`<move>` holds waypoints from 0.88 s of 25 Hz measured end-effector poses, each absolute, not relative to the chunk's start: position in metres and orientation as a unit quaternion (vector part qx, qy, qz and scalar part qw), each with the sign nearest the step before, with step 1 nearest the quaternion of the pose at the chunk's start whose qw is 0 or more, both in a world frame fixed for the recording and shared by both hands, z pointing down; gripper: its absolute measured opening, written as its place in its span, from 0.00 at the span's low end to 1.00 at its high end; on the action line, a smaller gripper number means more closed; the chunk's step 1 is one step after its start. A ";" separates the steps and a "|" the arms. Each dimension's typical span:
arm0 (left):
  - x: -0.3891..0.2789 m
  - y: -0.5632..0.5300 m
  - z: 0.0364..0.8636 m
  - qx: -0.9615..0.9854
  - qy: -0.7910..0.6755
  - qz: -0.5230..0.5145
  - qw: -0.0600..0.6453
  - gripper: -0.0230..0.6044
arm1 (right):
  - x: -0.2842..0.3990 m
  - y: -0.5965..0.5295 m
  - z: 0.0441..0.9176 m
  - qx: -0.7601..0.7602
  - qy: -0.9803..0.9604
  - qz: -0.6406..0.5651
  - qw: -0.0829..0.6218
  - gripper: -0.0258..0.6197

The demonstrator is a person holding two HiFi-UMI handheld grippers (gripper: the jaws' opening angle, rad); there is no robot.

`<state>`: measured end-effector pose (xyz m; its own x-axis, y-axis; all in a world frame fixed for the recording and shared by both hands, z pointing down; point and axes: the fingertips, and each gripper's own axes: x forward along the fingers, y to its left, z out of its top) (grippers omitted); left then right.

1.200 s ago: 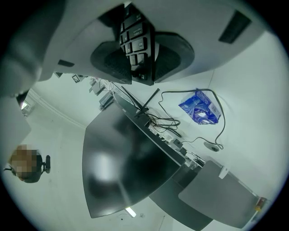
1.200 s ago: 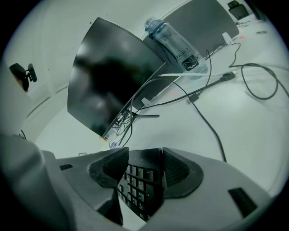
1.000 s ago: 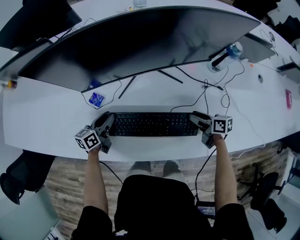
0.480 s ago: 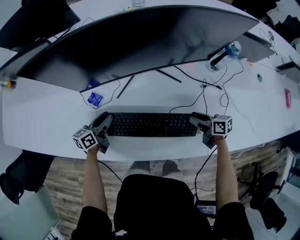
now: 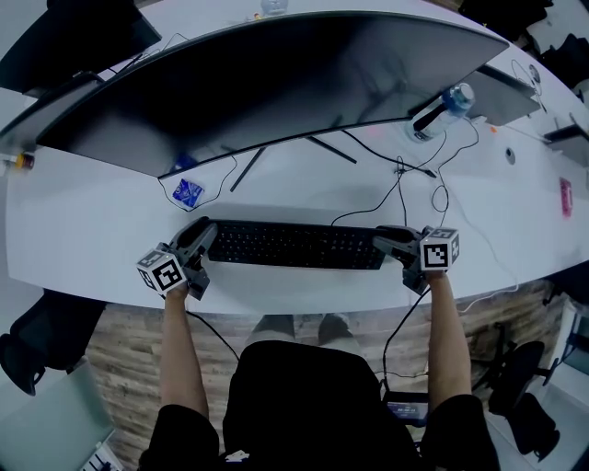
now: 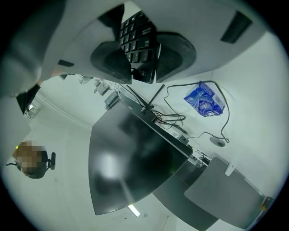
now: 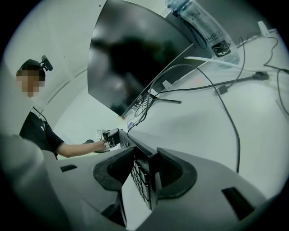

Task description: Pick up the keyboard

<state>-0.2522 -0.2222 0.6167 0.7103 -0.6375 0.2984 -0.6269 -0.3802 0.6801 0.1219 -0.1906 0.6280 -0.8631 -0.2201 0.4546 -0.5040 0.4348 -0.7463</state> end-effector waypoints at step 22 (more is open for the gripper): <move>-0.255 -0.224 0.606 0.807 -0.424 -0.072 0.405 0.33 | 0.107 -0.136 0.630 0.036 -0.817 0.480 0.318 0.25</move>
